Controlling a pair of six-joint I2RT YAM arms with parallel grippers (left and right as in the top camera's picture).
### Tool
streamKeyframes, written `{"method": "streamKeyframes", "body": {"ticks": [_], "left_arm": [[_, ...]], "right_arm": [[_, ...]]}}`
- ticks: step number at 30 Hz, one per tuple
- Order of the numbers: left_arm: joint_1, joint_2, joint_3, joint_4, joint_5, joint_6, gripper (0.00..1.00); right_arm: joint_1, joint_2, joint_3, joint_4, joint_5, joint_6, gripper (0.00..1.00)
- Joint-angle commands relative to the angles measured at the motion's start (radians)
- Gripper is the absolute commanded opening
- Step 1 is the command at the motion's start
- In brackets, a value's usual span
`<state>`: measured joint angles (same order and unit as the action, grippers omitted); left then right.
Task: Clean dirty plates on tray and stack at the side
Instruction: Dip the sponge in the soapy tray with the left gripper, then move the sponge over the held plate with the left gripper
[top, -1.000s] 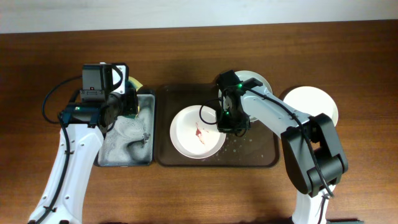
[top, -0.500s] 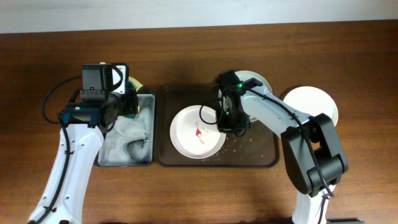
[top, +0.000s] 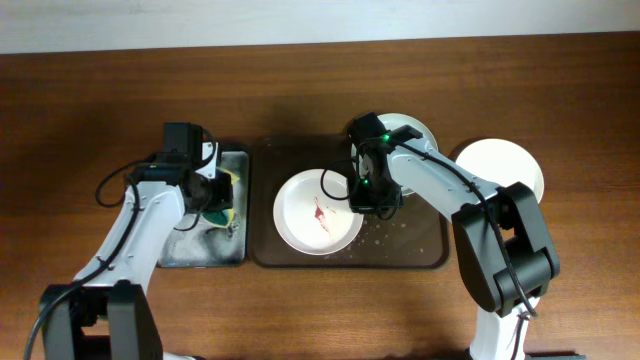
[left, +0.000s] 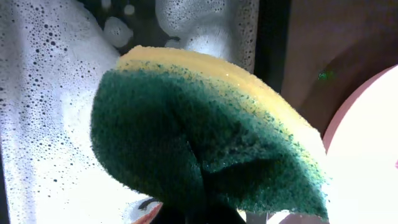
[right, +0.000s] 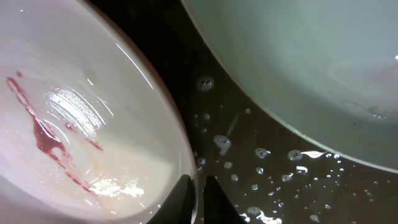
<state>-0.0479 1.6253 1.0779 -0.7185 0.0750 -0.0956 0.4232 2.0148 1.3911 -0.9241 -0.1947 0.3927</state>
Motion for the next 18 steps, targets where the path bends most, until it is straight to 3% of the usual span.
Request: {"method": "streamKeyframes", "body": {"ticks": [1, 9, 13, 18], "left_arm": [[0.005, -0.003, 0.003, -0.004, 0.033, -0.024, 0.00], [0.005, -0.004, 0.027, -0.004, 0.264, -0.054, 0.00], [-0.019, -0.004, 0.030, 0.042, 0.467, -0.108, 0.00], [-0.101, 0.002, 0.030, 0.101, 0.459, -0.220, 0.00]], "right_arm": [[-0.005, -0.017, 0.002, -0.003, 0.023, 0.000, 0.09], [-0.005, -0.017, 0.002, -0.004, 0.023, 0.000, 0.09], [-0.005, -0.017, 0.002, -0.004, 0.023, 0.000, 0.09], [-0.005, -0.017, 0.002, -0.004, 0.023, 0.000, 0.10]]}}
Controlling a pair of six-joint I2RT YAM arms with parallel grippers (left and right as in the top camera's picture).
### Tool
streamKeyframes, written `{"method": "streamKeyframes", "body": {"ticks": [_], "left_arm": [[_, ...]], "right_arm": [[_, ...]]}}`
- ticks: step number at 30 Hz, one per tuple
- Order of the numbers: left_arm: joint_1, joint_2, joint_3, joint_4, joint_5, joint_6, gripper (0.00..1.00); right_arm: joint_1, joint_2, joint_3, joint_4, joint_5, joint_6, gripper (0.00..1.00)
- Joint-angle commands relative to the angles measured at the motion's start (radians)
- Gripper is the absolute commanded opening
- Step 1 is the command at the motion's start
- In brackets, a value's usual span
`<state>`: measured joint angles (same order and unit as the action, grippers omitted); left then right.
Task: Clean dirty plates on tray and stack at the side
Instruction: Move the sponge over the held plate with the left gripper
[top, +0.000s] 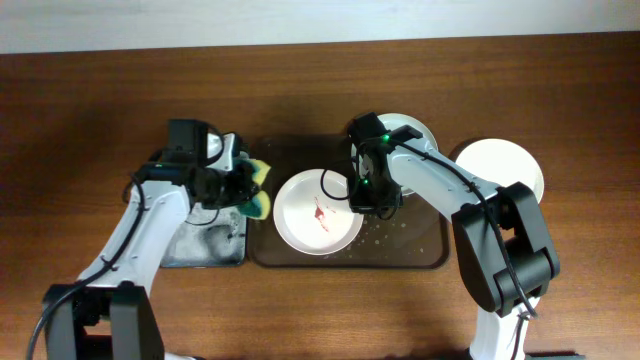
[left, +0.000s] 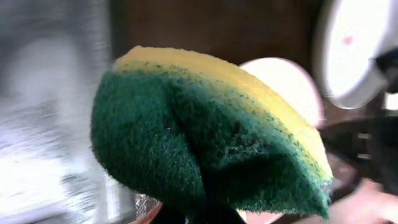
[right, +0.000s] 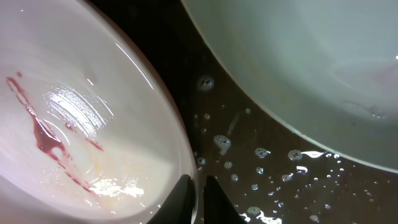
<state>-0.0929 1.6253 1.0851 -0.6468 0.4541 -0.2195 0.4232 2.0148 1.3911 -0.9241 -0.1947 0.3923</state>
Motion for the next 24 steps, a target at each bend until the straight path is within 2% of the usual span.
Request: {"method": "streamKeyframes", "body": {"ticks": [1, 9, 14, 20, 24], "left_arm": [[-0.075, 0.006, 0.023, 0.040, 0.080, -0.119, 0.00], [-0.224, 0.129, 0.023, 0.109, 0.082, -0.373, 0.00], [-0.273, 0.187, 0.023, 0.191, 0.151, -0.431, 0.00], [-0.312, 0.241, 0.023, 0.226, 0.148, -0.532, 0.00], [-0.342, 0.286, 0.023, 0.280, 0.148, -0.555, 0.00]], "right_arm": [[-0.005, -0.017, 0.002, -0.004, 0.023, 0.000, 0.09], [-0.005, -0.017, 0.002, -0.004, 0.023, 0.000, 0.10], [-0.005, -0.017, 0.002, -0.005, 0.023, 0.000, 0.10], [-0.005, -0.017, 0.002, -0.005, 0.023, 0.000, 0.09], [-0.005, -0.017, 0.002, -0.005, 0.023, 0.000, 0.10]]}}
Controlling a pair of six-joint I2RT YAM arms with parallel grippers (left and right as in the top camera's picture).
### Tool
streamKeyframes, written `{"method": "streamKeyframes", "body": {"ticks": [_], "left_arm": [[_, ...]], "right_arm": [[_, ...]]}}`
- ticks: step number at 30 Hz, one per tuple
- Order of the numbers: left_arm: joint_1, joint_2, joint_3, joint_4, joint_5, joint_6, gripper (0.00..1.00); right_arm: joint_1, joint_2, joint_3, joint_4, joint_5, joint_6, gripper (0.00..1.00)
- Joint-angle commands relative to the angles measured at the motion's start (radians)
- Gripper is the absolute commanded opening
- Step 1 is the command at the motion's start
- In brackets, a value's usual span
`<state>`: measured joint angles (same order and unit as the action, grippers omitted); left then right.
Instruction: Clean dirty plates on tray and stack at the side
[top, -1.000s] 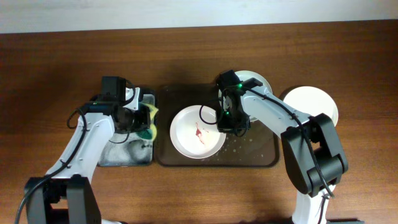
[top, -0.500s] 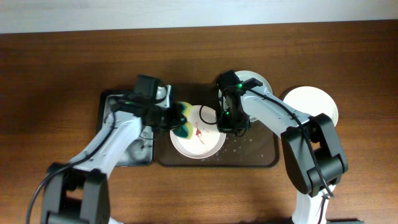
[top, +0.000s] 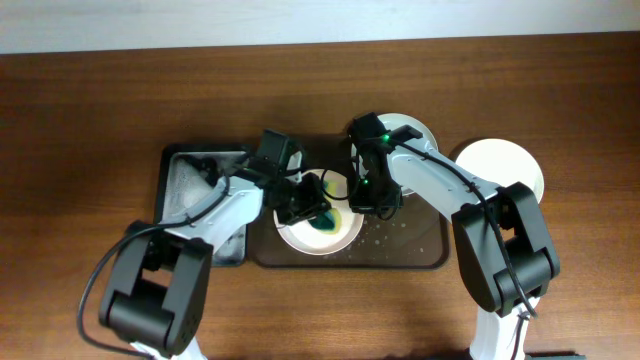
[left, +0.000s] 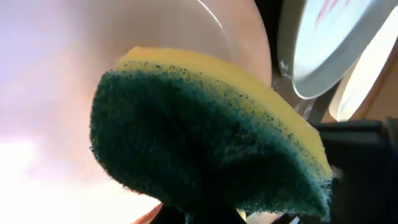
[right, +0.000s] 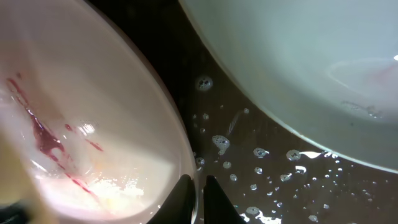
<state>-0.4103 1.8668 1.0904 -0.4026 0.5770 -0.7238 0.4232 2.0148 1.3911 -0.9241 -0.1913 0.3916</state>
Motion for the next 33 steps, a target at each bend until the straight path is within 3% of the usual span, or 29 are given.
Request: {"method": "streamKeyframes", "body": {"ticks": [1, 8, 15, 20, 30, 33], "left_arm": [[-0.033, 0.055, 0.017, 0.051, 0.021, -0.050, 0.00], [-0.060, 0.107, 0.017, 0.070, -0.098, -0.050, 0.00], [-0.046, 0.108, 0.018, -0.029, -0.297, -0.046, 0.00], [-0.013, 0.093, 0.018, -0.063, -0.313, 0.010, 0.00], [0.016, -0.115, 0.019, -0.127, -0.351, 0.204, 0.00], [0.024, -0.192, 0.019, -0.172, -0.381, 0.207, 0.00]], "right_arm": [[-0.005, -0.017, 0.002, -0.004, 0.019, 0.001, 0.10], [-0.005, -0.017, 0.002, -0.005, 0.019, 0.001, 0.09], [-0.005, -0.017, 0.002, -0.008, 0.019, 0.001, 0.10], [-0.005, -0.017, 0.002, -0.007, 0.020, 0.001, 0.09], [-0.005, -0.017, 0.002, -0.008, 0.020, 0.001, 0.10], [-0.005, -0.017, 0.002, -0.008, 0.020, 0.001, 0.10]]}}
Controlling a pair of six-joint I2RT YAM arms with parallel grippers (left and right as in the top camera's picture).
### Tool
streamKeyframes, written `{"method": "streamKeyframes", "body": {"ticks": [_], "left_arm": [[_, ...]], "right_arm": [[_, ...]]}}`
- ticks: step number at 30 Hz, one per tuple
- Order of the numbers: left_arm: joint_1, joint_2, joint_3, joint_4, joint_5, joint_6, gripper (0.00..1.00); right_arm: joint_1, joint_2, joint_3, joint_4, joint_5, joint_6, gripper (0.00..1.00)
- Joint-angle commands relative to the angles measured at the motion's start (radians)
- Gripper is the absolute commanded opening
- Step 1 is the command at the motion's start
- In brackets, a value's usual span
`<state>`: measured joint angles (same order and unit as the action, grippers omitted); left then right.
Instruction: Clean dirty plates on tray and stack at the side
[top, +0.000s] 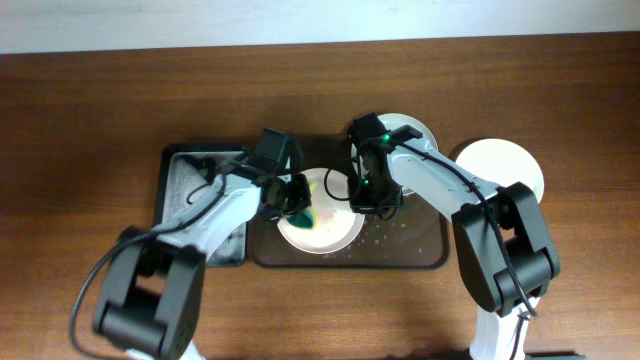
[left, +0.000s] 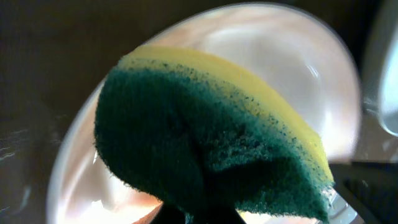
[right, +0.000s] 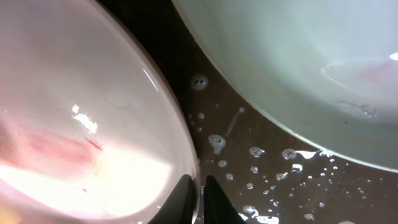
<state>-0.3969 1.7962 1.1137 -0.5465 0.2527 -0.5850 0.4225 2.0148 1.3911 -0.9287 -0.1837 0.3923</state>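
A white plate (top: 335, 222) lies on the dark tray (top: 410, 250), and only a faint pink smear (right: 56, 152) shows inside it. My left gripper (top: 293, 200) is shut on a green and yellow sponge (left: 205, 137), which presses on the left part of the plate (left: 286, 74). The sponge hides the left fingers. My right gripper (right: 199, 186) is shut on the plate's right rim (right: 186, 143), one finger inside and one outside. A second plate (right: 298, 62) with a faint mark sits at the tray's back right.
A metal tray of soapy water (top: 190, 210) stands left of the dark tray. A clean white plate (top: 500, 165) lies on the table at the right. Water drops dot the dark tray's floor (right: 261, 162).
The sponge has gone from the plate's middle to its left part. The red streak in the plate is now a faint pink smear. My right gripper still holds the rim.
My left gripper held the sponge over the soapy tray, then at that tray's right edge, then on the plate's middle over a red streak. Now the sponge is on the plate's left part and the streak has faded. The right gripper kept the rim throughout.
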Motion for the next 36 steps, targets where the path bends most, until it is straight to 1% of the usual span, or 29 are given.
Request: {"method": "streamKeyframes", "body": {"ticks": [1, 4, 5, 8, 10, 13, 18, 20, 23, 24, 27, 28, 33, 36], "left_arm": [[0.014, -0.137, -0.004, -0.035, -0.061, 0.069, 0.00], [0.007, -0.154, -0.005, -0.021, -0.048, 0.071, 0.00], [0.003, -0.148, -0.006, -0.020, -0.048, 0.055, 0.00], [-0.012, -0.113, -0.012, -0.018, -0.047, -0.070, 0.00], [-0.026, -0.079, -0.017, -0.014, -0.039, -0.128, 0.00], [-0.060, -0.028, -0.017, 0.022, -0.009, -0.145, 0.00], [-0.158, 0.057, -0.017, 0.088, -0.020, -0.145, 0.00], [-0.186, 0.076, -0.017, 0.098, -0.050, -0.162, 0.00], [-0.212, 0.099, -0.017, 0.107, -0.083, -0.253, 0.00], [-0.219, 0.105, -0.017, 0.119, -0.083, -0.261, 0.00], [-0.233, 0.117, -0.017, 0.149, -0.116, -0.260, 0.00], [-0.236, 0.119, -0.017, 0.150, -0.153, -0.260, 0.00], [-0.235, 0.119, -0.017, 0.148, -0.271, -0.259, 0.00], [-0.226, 0.116, -0.017, 0.118, -0.330, -0.259, 0.00]], "right_arm": [[-0.004, -0.017, 0.002, -0.003, 0.012, 0.000, 0.10], [-0.004, -0.017, 0.002, -0.004, 0.012, 0.000, 0.10], [-0.004, -0.017, 0.002, -0.006, 0.012, 0.000, 0.09], [-0.004, -0.017, 0.002, -0.007, 0.012, 0.000, 0.09], [-0.004, -0.017, 0.002, -0.007, 0.012, 0.000, 0.10], [-0.004, -0.017, 0.002, -0.007, 0.012, 0.000, 0.09], [-0.004, -0.017, 0.002, -0.007, 0.012, 0.000, 0.09], [-0.004, -0.017, 0.002, -0.007, 0.012, 0.000, 0.10], [-0.004, -0.017, 0.002, -0.007, 0.012, 0.000, 0.09], [-0.004, -0.017, 0.002, -0.007, 0.012, 0.000, 0.10], [-0.004, -0.017, 0.002, -0.007, 0.012, 0.000, 0.09], [-0.004, -0.017, 0.002, -0.007, 0.012, 0.000, 0.09], [-0.004, -0.017, 0.002, -0.008, 0.012, 0.000, 0.10], [-0.004, -0.017, 0.002, -0.011, 0.012, 0.000, 0.10]]}}
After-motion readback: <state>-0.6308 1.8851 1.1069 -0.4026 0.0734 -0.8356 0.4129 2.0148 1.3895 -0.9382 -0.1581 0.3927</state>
